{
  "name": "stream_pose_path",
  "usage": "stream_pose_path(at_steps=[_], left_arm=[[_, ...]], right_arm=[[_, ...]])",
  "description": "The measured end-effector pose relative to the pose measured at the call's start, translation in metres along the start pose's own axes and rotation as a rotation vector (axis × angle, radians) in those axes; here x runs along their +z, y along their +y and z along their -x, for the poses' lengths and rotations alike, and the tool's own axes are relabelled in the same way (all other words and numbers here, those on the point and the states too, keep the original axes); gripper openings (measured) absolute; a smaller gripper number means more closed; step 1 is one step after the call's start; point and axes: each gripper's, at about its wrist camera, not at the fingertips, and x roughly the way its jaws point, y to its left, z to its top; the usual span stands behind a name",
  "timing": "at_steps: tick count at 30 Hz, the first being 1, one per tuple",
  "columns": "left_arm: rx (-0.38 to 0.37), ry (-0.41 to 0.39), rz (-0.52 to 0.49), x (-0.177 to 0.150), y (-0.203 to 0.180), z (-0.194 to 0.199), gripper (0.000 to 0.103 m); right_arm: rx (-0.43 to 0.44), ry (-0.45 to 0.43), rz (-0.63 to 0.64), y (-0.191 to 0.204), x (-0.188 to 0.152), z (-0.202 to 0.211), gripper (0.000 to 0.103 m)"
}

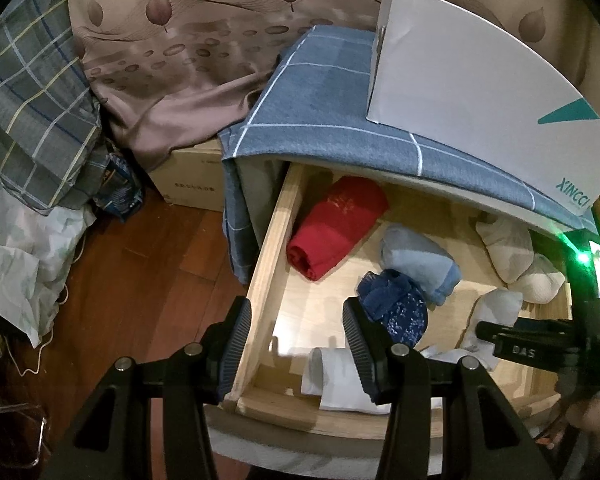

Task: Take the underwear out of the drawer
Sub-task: 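Move the right tool back into the drawer toward the white sock, then grasp the white sock with the right tool while the left tool reaches into the drawer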

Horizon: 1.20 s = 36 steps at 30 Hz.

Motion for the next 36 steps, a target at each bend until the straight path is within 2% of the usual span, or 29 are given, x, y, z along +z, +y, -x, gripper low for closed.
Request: stream_pose_path(at_steps=[5, 8, 11, 26, 29, 32, 33, 36], left_arm=[[0.002, 0.002, -0.001, 0.0, -0.001, -0.001, 0.049], [0.003, 0.007, -0.008, -0.002, -0.002, -0.002, 0.049], [0.004, 0.014, -0.016, -0.003, -0.004, -0.004, 0.049], [-0.015, 0.064, -0.091, -0.004, -0.019, -0.015, 0.049], [-0.072, 0.115, -0.12, -0.005, -0.024, -0.023, 0.049], [-0.204, 0.209, -0.203, -0.007, -0.035, -0.034, 0.049], [-0.226, 0.227, -0.233, -0.008, -0.04, -0.036, 0.049], [-0.192, 0.252, -0.316, -0.011, -0.052, -0.04, 0.049]], right_arm=[[-0.028, 0.039, 0.033, 0.007, 0.005, -0.013, 0.058], [-0.054, 0.054, 0.044, 0.008, 0.005, -0.018, 0.049], [-0.089, 0.067, 0.057, 0.006, 0.003, -0.022, 0.048], [-0.14, 0.127, 0.022, -0.055, -0.042, -0.018, 0.046], [-0.138, 0.126, 0.033, -0.056, -0.052, -0.017, 0.046], [-0.122, 0.12, 0.035, -0.057, -0.063, -0.016, 0.046], [-0.118, 0.114, 0.034, -0.057, -0.067, -0.014, 0.046], [-0.104, 0.096, 0.03, -0.062, -0.074, -0.011, 0.046]])
